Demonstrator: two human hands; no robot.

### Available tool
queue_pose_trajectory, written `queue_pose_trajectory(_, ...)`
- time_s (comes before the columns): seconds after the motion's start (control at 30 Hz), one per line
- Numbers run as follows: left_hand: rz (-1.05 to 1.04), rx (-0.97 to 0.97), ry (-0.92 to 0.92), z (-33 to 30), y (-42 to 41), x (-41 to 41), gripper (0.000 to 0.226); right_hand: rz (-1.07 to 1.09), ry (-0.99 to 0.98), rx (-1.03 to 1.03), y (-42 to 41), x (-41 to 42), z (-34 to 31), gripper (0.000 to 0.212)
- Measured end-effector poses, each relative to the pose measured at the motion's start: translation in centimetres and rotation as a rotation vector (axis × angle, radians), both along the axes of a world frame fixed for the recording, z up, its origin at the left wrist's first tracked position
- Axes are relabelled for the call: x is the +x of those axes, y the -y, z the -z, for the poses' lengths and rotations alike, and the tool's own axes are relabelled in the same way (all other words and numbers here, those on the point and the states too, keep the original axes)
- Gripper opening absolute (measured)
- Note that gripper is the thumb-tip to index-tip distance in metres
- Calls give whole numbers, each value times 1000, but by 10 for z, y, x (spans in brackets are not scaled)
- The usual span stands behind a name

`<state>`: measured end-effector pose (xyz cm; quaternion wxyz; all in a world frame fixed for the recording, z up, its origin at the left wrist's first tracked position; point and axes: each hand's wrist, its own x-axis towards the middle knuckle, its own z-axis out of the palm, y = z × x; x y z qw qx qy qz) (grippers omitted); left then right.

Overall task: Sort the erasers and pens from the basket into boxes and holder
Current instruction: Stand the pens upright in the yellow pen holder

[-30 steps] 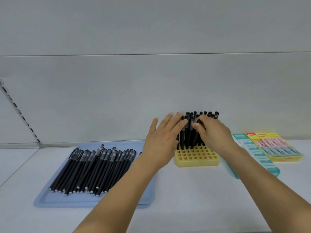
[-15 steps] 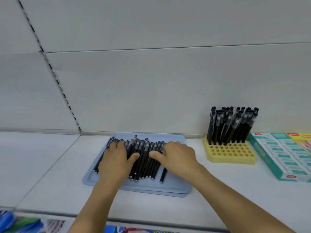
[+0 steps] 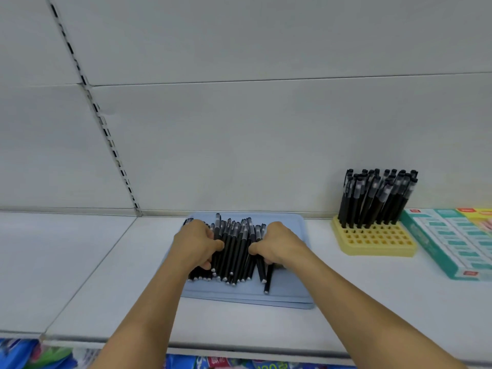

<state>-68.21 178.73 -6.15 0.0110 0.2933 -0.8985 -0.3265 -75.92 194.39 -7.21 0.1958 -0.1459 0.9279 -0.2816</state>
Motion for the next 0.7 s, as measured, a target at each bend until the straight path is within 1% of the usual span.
queue_pose_trajectory(0.03, 2, 1, -5, 1, 2, 0, 24, 1, 22, -43, -1, 0, 0, 28)
queue_pose_trajectory(0.1, -12, 22, -41, 4, 6, 3, 24, -4, 58, -180, -7, 1, 1, 41)
queue_pose_trajectory(0.13, -24, 30, -85, 6, 8, 4, 22, -7, 62, -257, -10, 2, 1, 46)
queue_pose_trajectory(0.2, -43, 78, -234, 7, 5, 7, 9, -8, 58, -398, -18, 5, -1, 43)
queue_pose_trajectory(0.23, -48, 147, -318, 5, -1, 8, 3, -6, 63, -456, -23, 6, -2, 41)
queue_pose_trajectory(0.27, -46, 239, -389, 3, -9, 9, 3, -1, 69, -506, -28, 7, -5, 38)
queue_pose_trajectory(0.33, -13, 410, -470, -2, -31, 8, 7, 1, 77, -613, -39, 7, -13, 32)
queue_pose_trajectory(0.43, 74, 638, -508, -5, -70, 1, 15, -6, 61, -741, -57, 5, -21, 26)
queue_pose_trajectory(0.5, 119, 724, -510, -3, -95, -6, 18, 0, 28, -778, -70, 2, -25, 22)
queue_pose_trajectory(0.6, 187, 732, -483, 3, -124, -19, 23, 59, -49, -807, -92, -5, -31, 27)
queue_pose_trajectory(0.7, 264, 734, -472, 5, -146, -29, 17, 95, -73, -804, -114, -12, -32, 24)
